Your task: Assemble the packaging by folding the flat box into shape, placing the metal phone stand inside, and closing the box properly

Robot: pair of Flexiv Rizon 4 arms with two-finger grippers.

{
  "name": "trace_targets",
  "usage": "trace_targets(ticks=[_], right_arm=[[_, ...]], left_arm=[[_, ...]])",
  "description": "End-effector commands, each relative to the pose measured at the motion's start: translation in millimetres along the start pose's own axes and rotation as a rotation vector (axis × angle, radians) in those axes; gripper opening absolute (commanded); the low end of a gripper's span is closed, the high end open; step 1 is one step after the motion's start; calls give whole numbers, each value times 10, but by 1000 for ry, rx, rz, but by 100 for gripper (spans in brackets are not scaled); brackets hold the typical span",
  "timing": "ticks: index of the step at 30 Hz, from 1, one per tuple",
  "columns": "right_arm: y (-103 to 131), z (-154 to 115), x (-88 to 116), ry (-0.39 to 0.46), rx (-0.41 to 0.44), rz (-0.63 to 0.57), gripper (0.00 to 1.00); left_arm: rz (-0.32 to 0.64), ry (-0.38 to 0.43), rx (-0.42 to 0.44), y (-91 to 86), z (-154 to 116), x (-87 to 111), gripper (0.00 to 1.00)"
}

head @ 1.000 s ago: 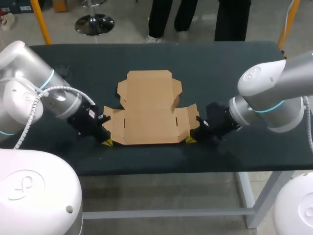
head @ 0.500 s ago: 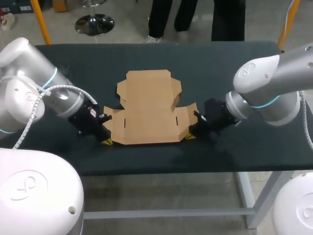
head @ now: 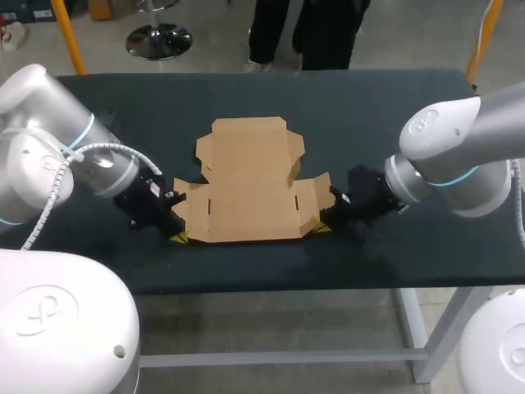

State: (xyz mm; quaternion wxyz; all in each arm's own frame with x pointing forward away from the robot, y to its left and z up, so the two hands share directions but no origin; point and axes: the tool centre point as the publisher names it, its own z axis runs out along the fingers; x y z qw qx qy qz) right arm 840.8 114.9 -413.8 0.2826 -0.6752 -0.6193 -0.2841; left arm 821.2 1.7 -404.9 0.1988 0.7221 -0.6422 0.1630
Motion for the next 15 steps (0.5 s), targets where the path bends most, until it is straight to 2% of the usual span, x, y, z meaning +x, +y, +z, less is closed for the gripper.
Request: trace_targets(ticks=[1,15], right_arm=[[15,-12,1,0,-4,0,0],[62,42,159,-25,17,-44,0]], left_arm=[[2,-4,-2,-16,5,17,0],[26,-25,7,-68,-53,122,0]])
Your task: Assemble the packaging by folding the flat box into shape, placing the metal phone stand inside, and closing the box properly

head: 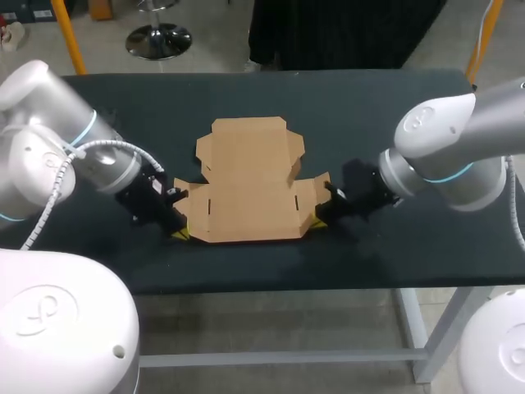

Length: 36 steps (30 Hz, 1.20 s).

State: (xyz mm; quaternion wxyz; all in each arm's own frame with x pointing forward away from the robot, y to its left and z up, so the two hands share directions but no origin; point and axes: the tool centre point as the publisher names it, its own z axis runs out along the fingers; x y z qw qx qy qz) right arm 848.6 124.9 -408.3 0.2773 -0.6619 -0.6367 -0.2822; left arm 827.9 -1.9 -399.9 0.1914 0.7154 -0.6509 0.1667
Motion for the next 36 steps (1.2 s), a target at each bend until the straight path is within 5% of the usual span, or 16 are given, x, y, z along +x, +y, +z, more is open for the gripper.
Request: trace_targets(ticks=[1,36], right_arm=[[-10,10,54,-17,7,-5,0],[-121,213,256,-127,34,-47,0]], left_arm=[[4,-24,-3,-16,-30,70,0],[90,-49,-41,38,122,400,0]])
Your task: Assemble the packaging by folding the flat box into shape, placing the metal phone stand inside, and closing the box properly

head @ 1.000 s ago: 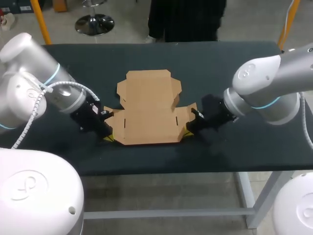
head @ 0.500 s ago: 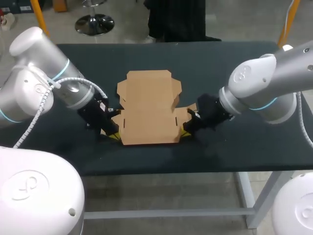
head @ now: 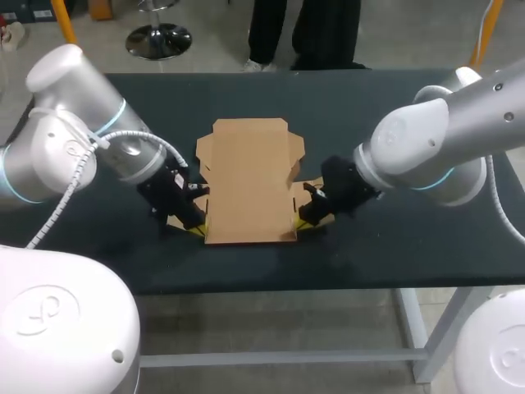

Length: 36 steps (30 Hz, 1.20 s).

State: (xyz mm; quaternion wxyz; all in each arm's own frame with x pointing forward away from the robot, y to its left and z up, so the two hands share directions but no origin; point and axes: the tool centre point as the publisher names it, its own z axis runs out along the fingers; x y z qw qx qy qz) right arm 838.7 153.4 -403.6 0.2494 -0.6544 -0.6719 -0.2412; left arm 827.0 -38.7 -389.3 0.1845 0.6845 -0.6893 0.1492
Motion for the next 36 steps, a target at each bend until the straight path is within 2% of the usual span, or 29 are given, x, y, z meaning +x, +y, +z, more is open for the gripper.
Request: trace_targets(ticks=[1,22,36], right_arm=[[-13,43,36,-24,-4,3,0],[-112,212,48,-122,-22,15,0],[-128,367,-30,-143,-9,31,0]], left_arm=[[-1,-11,-5,-8,39,34,0],[6,-47,32,55,210,178,0],[-40,-112,148,76,335,131,0]])
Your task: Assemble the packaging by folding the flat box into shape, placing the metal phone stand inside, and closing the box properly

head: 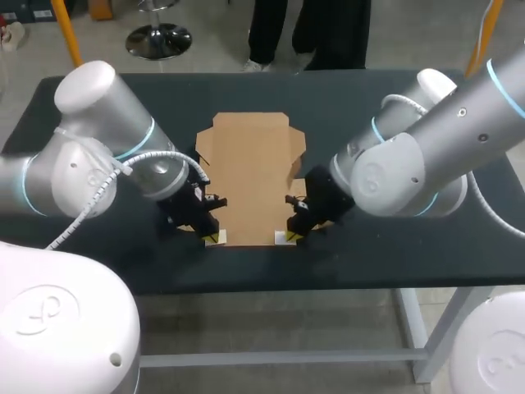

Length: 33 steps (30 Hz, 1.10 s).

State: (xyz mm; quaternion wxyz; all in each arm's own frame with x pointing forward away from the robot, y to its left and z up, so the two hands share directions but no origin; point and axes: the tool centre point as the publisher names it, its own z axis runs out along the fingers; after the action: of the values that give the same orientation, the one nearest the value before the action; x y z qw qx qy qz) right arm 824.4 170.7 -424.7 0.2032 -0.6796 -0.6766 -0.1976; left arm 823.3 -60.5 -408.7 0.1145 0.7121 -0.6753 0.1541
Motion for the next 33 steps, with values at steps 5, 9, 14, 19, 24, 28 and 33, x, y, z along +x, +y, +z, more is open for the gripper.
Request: trace_targets(ticks=[5,9,14,19,24,28,33], right_arm=[[18,162,-46,-18,15,18,0],[10,167,-65,-12,21,24,0],[12,-2,-80,64,13,23,0],[37,-280,-117,202,-7,-3,0],[117,-492,-218,322,-14,-8,0],[181,-617,-275,387,-3,-16,0],[280,-791,-324,463,4,-29,0]], left_arm=[[-18,-30,38,39,111,0,0],[-24,-31,35,37,119,-6,0],[-26,-2,28,17,29,-5,0],[-15,60,27,-49,-198,5,0],[-11,142,21,-162,-390,-39,0],[-3,194,6,-253,-533,-54,0],[6,233,-4,-360,-704,-43,0]])
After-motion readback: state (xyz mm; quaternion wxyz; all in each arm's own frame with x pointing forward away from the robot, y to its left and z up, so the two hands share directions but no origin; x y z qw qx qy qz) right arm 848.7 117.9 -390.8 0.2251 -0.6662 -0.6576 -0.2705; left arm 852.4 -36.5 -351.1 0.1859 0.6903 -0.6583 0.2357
